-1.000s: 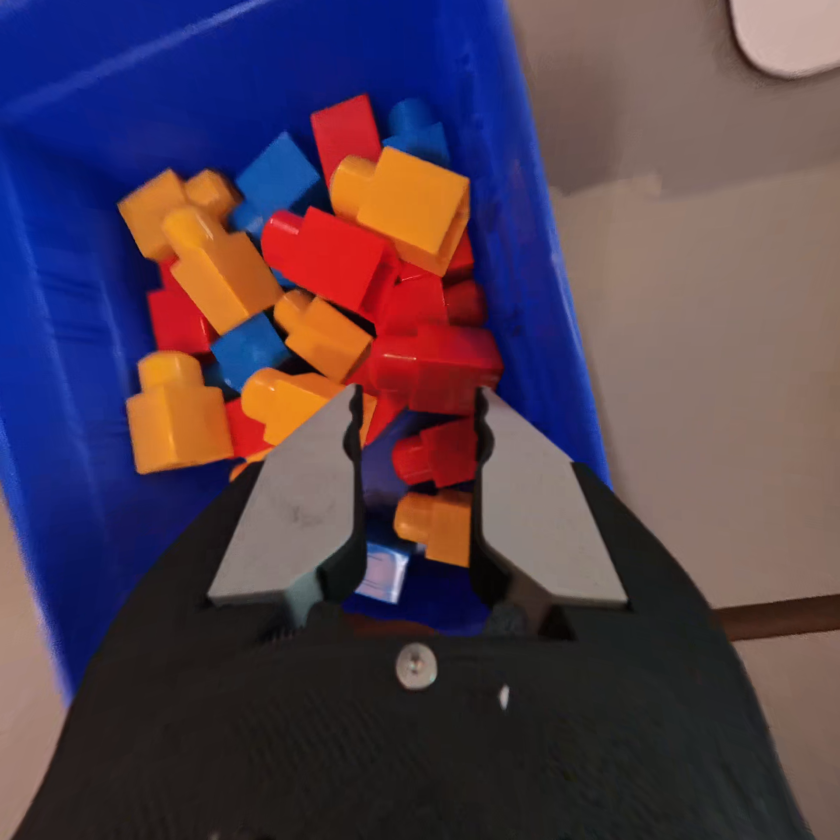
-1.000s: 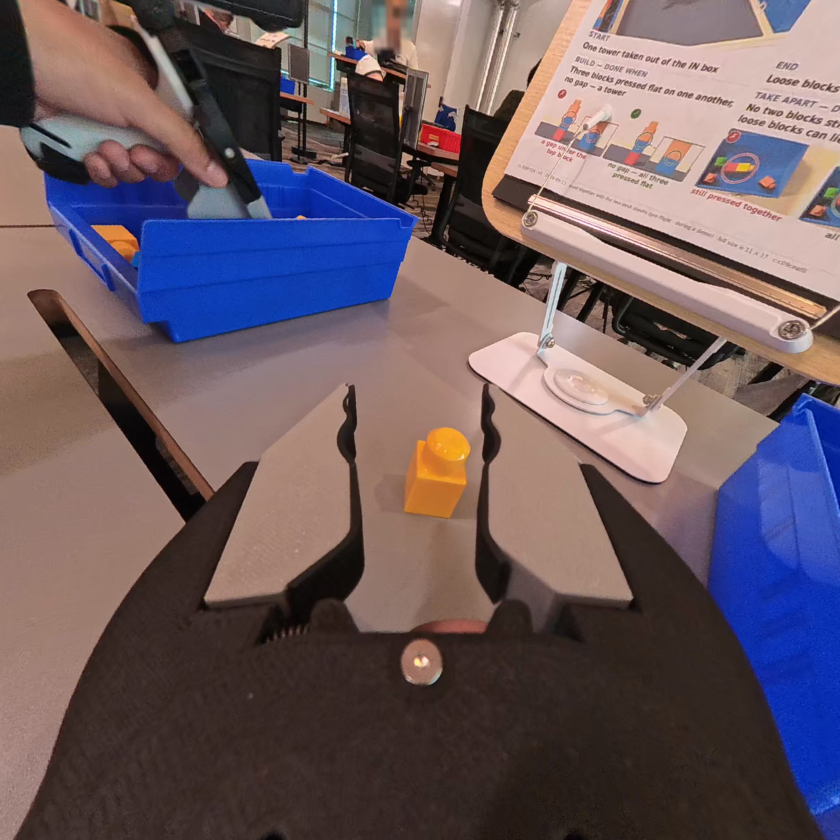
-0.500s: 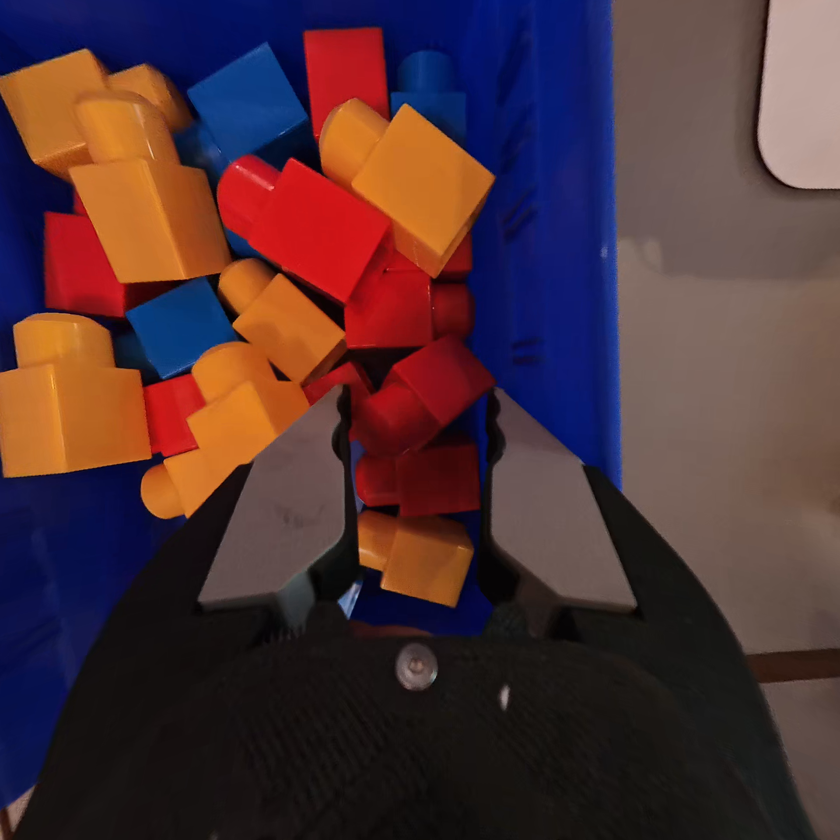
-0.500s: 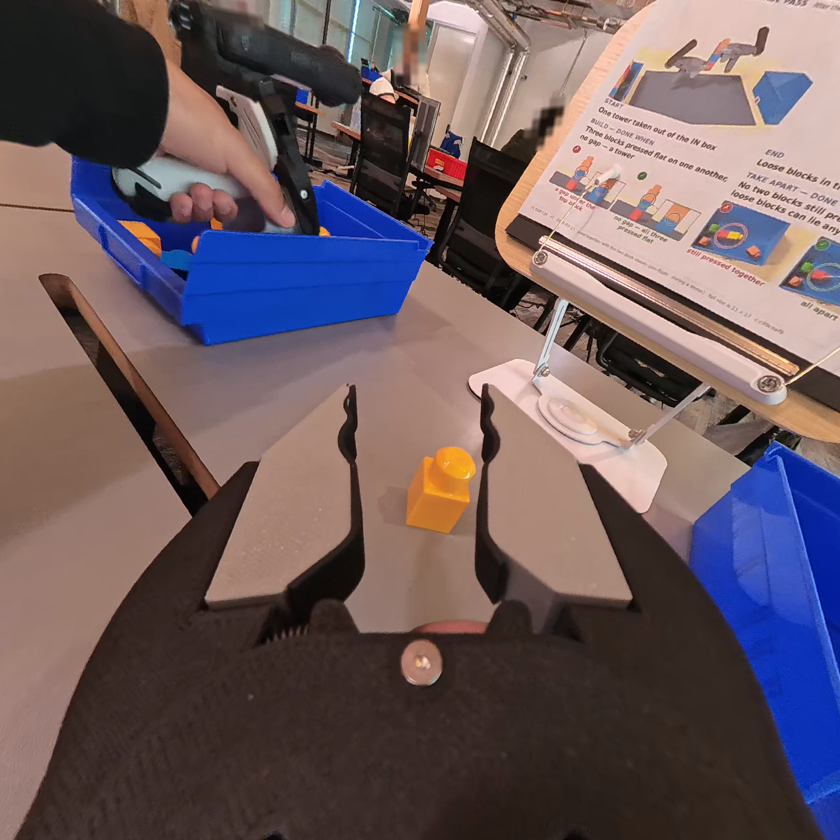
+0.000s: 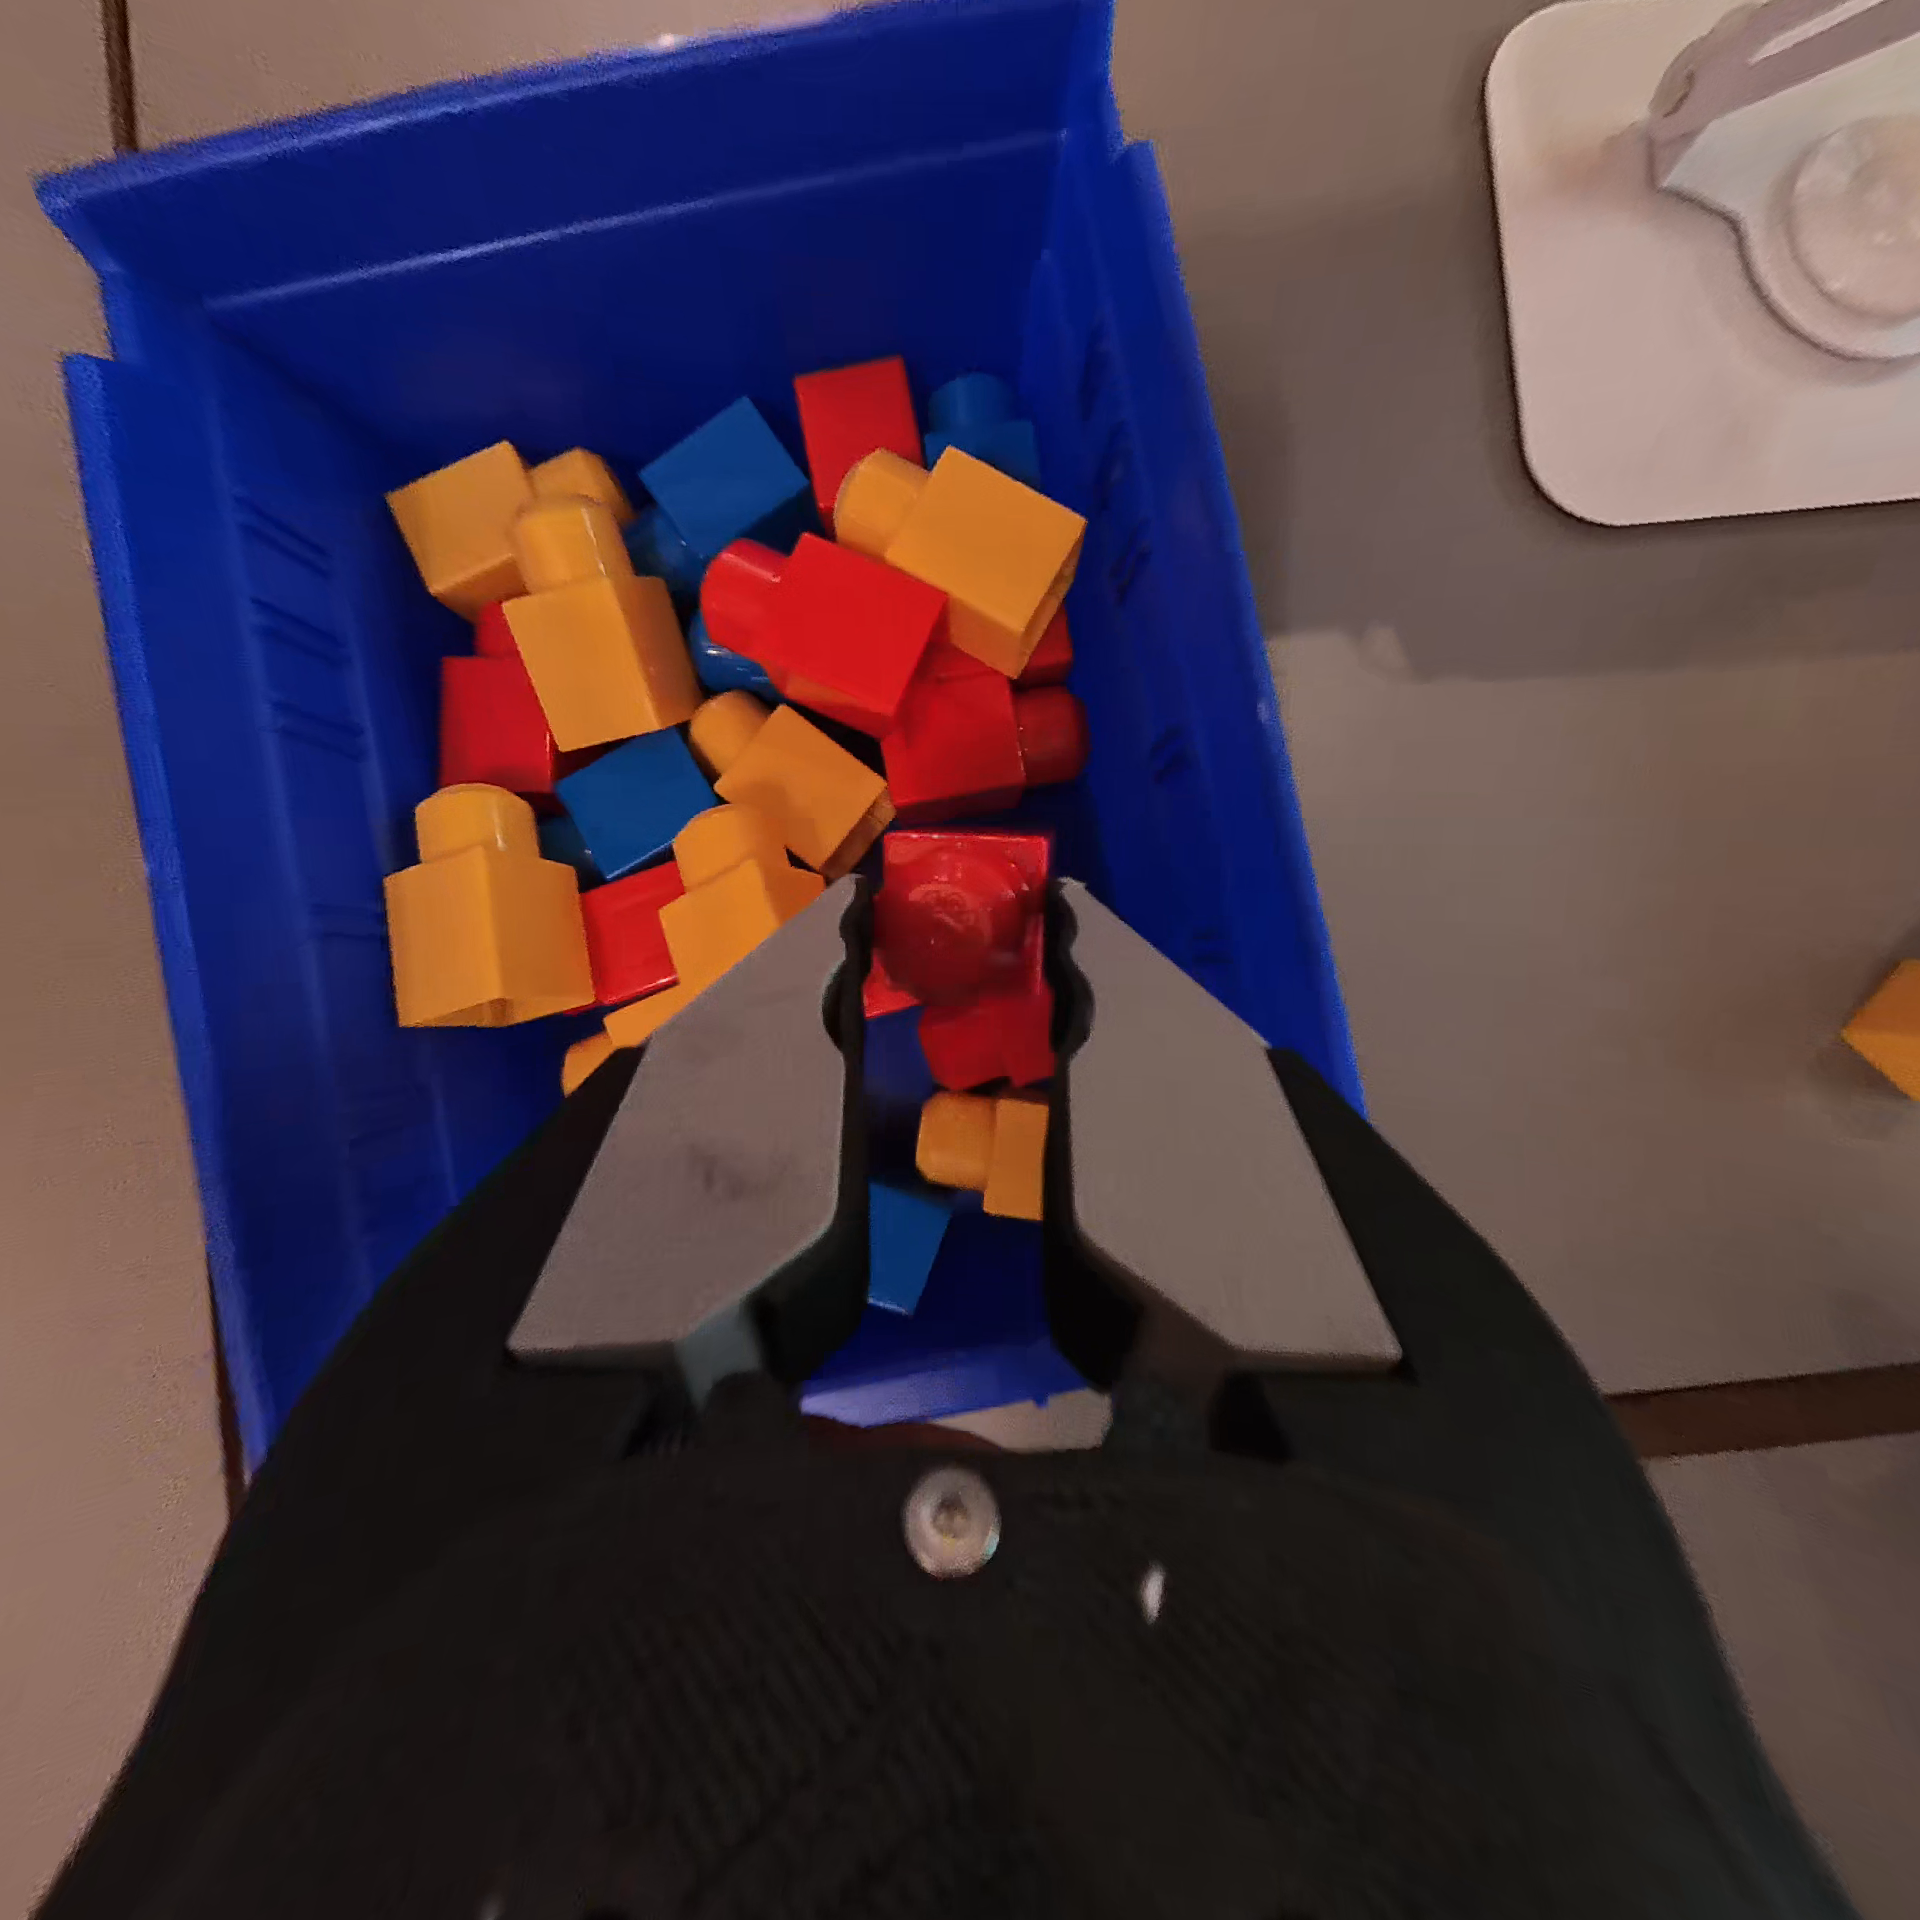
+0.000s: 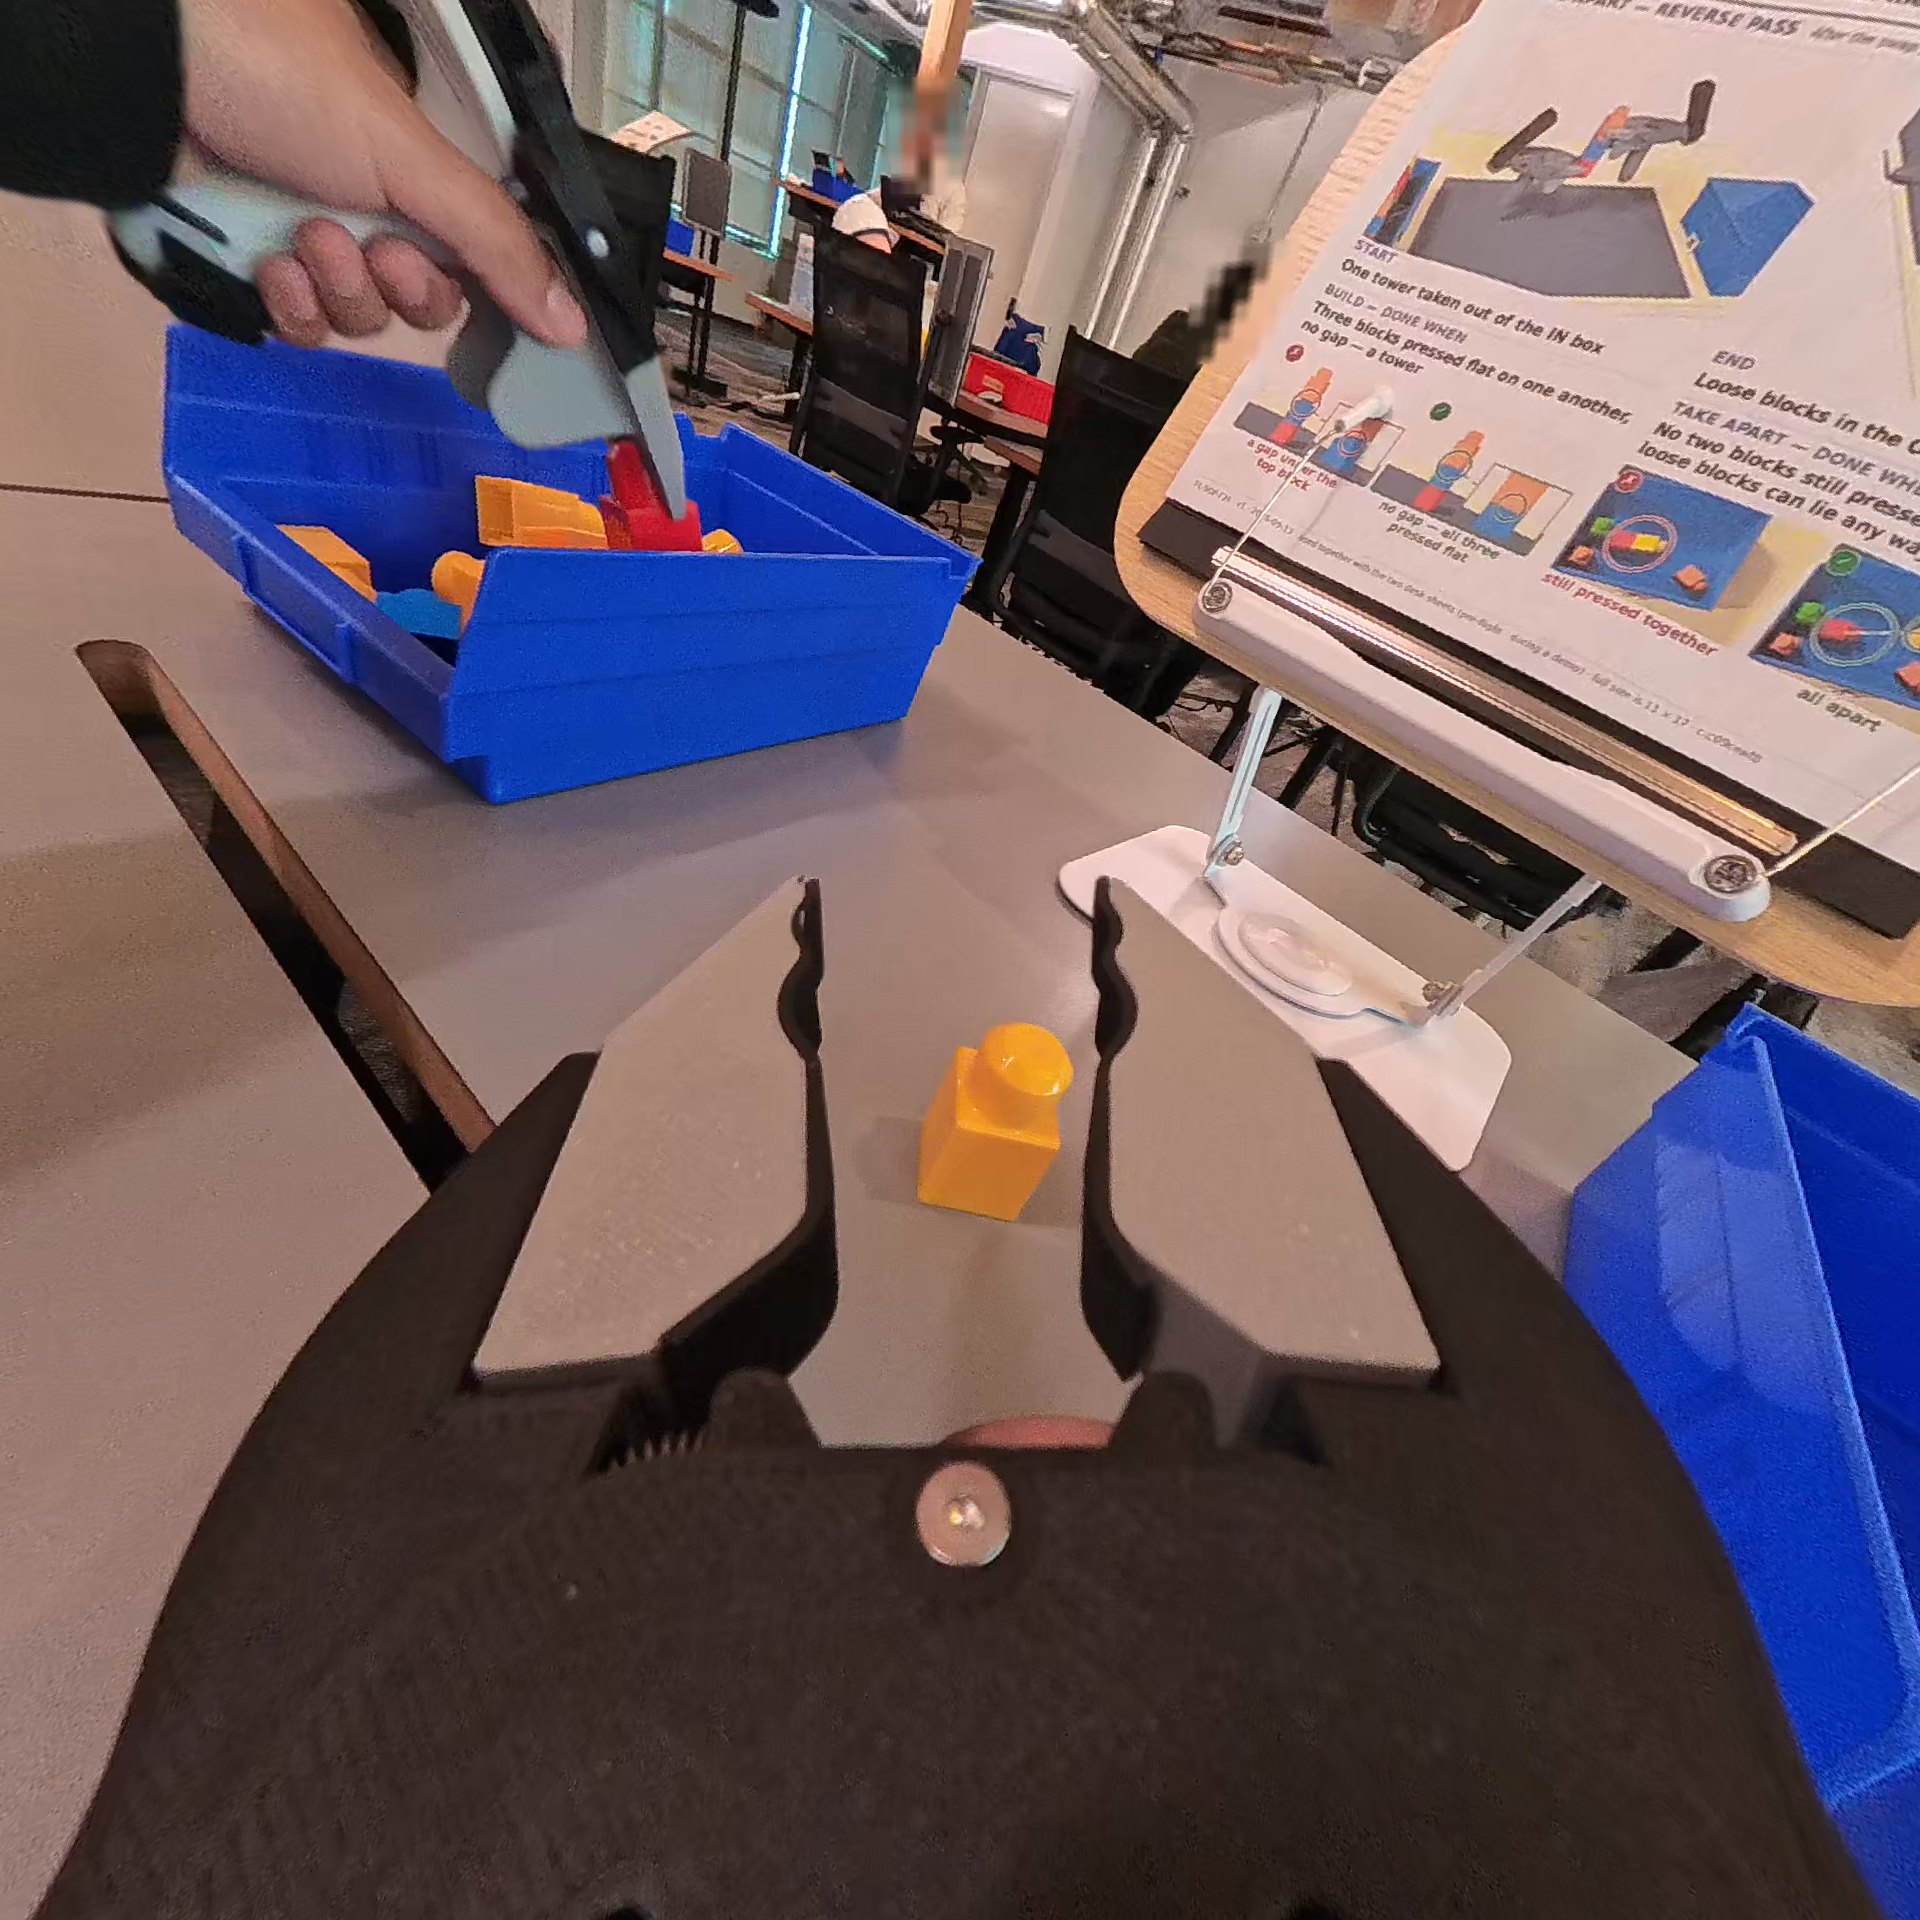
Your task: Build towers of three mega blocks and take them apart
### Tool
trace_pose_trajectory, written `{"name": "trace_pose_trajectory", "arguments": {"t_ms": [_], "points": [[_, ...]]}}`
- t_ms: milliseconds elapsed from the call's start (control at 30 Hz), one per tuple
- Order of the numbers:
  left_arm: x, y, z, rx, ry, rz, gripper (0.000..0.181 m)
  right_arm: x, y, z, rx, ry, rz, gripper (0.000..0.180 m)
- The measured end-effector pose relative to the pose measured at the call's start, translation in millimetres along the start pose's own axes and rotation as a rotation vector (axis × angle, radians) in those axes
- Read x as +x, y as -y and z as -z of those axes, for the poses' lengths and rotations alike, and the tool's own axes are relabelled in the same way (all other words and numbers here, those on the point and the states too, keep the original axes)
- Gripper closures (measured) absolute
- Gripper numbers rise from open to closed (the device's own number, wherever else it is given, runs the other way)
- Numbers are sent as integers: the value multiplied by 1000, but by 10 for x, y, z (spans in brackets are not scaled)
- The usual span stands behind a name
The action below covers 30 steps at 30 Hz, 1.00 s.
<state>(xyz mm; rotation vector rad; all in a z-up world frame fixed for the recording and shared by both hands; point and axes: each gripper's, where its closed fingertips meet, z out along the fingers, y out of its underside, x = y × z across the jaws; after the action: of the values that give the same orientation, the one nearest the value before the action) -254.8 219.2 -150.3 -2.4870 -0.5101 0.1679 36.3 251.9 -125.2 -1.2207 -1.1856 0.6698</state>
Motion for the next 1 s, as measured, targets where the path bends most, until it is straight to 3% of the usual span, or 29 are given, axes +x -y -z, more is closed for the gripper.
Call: {"name": "trace_pose_trajectory", "arguments": {"t_ms": [200, 467, 600, 800, 1000], "points": [[195, 141, 439, 67, -26, -79, 150, 104, -57, -3, -13, -28, -25, 131], [1337, 61, 904, 136, -209, -335, 150, 380, -108, 53, -5, -75, -157, 131], [1874, -286, 749, 67, -266, -462, 150, 386, -144, 45, -9, -45, -213, 131], [2280, -736, 323, -53, -297, -537, 150, 264, -164, 32, -18, 42, -240, 132], [2494, -817, 220, -53, -367, -515, 150, 207, -250, -7, -65, 54, -214, 133]]}}
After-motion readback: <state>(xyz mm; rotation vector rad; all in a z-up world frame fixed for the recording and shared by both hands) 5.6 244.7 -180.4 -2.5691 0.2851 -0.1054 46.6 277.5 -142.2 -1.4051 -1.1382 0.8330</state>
